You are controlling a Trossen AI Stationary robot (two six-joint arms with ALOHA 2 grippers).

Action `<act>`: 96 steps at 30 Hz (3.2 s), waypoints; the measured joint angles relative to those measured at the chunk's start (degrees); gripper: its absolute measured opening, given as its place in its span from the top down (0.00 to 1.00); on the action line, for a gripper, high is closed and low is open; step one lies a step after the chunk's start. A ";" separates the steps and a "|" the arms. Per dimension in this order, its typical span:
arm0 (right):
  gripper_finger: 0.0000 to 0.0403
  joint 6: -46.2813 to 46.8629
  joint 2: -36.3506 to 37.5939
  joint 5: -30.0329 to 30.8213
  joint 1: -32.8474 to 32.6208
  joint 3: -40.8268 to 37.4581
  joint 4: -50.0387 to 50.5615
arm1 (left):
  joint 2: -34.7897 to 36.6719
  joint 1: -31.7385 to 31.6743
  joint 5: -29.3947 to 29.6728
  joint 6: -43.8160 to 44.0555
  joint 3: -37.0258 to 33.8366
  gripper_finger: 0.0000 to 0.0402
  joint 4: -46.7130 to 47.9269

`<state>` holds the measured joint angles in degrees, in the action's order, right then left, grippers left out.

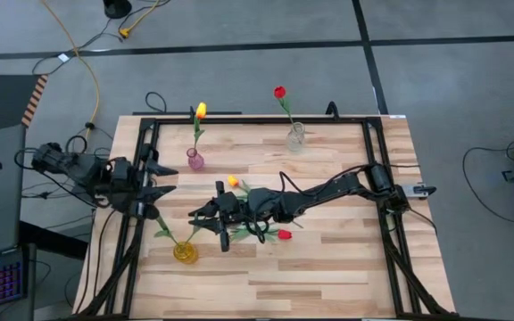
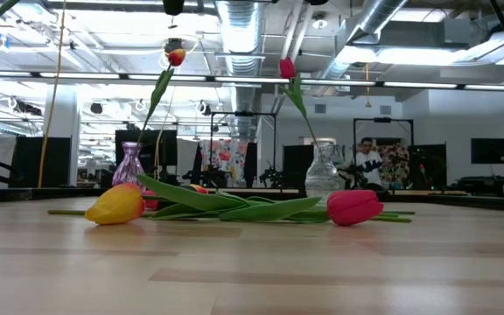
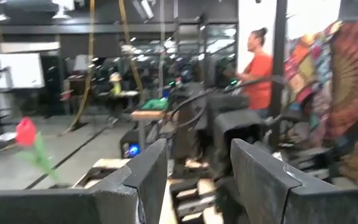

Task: Sort flowers into vase by color
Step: Put the right black tulip into the yellow vase, then put the top yellow tulip into the purple vase

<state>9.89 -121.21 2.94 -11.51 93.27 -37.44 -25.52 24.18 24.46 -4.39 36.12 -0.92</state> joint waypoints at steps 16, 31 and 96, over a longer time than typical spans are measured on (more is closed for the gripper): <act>0.70 -4.20 0.02 0.02 0.78 1.66 -4.74 | 0.00 0.00 -3.01 2.00 1.03 0.59 1.10; 0.70 -5.90 0.04 1.02 0.42 2.03 -5.09 | -1.11 0.00 -2.74 0.90 1.03 0.59 0.97; 0.33 -2.62 9.09 7.61 2.41 25.55 91.85 | -1.08 -0.01 -1.63 -0.76 1.00 0.59 1.52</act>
<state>7.27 -112.12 10.55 -9.10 118.83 54.41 -26.59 24.17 22.82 -5.15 37.12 0.60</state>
